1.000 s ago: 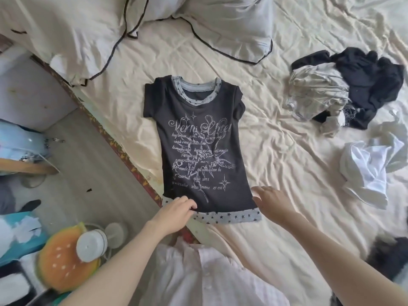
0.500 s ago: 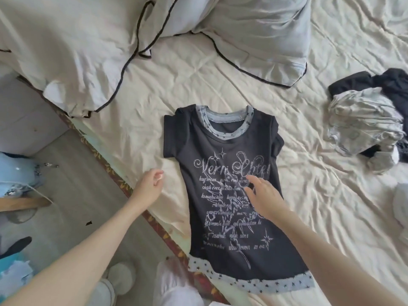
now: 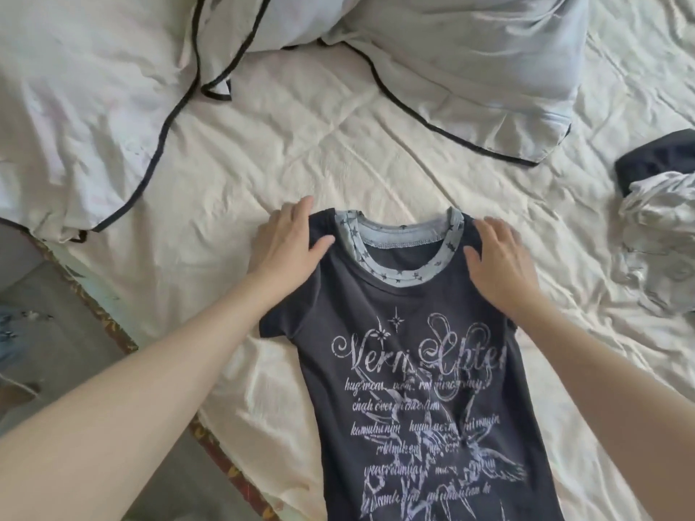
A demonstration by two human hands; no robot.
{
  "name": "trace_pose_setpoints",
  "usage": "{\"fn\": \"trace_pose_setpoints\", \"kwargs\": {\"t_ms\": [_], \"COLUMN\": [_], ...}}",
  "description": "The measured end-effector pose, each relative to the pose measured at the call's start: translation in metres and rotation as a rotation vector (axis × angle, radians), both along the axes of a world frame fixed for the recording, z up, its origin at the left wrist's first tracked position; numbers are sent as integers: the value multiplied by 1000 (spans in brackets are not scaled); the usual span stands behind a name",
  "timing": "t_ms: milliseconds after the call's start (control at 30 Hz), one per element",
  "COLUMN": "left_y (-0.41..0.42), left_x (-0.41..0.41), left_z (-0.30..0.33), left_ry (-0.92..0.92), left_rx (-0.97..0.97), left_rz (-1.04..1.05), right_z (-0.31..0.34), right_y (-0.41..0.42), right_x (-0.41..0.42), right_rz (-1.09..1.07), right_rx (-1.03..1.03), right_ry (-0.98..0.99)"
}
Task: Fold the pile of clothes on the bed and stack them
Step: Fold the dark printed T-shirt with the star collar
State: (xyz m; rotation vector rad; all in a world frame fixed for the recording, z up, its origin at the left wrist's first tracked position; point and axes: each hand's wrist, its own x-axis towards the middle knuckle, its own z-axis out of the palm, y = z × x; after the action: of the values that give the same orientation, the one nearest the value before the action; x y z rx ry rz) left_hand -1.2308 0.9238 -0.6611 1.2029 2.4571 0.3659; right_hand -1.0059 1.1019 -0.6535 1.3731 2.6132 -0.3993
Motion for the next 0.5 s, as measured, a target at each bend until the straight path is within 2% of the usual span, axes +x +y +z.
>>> {"fn": "trace_pose_setpoints", "kwargs": {"t_ms": [67, 133, 233, 333, 400, 500], "left_y": [7, 7, 3, 3, 7, 22], "left_x": [-2, -6, -24, -47, -65, -88], "left_z": [-7, -10, -3, 12, 21, 25], "left_ry": [5, -61, -117, -37, 0, 46], "left_rx": [-37, 58, 202, 221, 240, 215], "left_rz": [26, 93, 190, 224, 232, 230], "right_z": [-8, -14, -14, -2, 10, 22], "right_y": [21, 36, 51, 65, 76, 89], "right_x": [-7, -12, -19, -27, -34, -48], "right_rz": [35, 45, -54, -161, -158, -101], "right_rx": [-68, -137, -203, -238, -132, 158], "right_ry": [-112, -169, 24, 259, 321, 245]}}
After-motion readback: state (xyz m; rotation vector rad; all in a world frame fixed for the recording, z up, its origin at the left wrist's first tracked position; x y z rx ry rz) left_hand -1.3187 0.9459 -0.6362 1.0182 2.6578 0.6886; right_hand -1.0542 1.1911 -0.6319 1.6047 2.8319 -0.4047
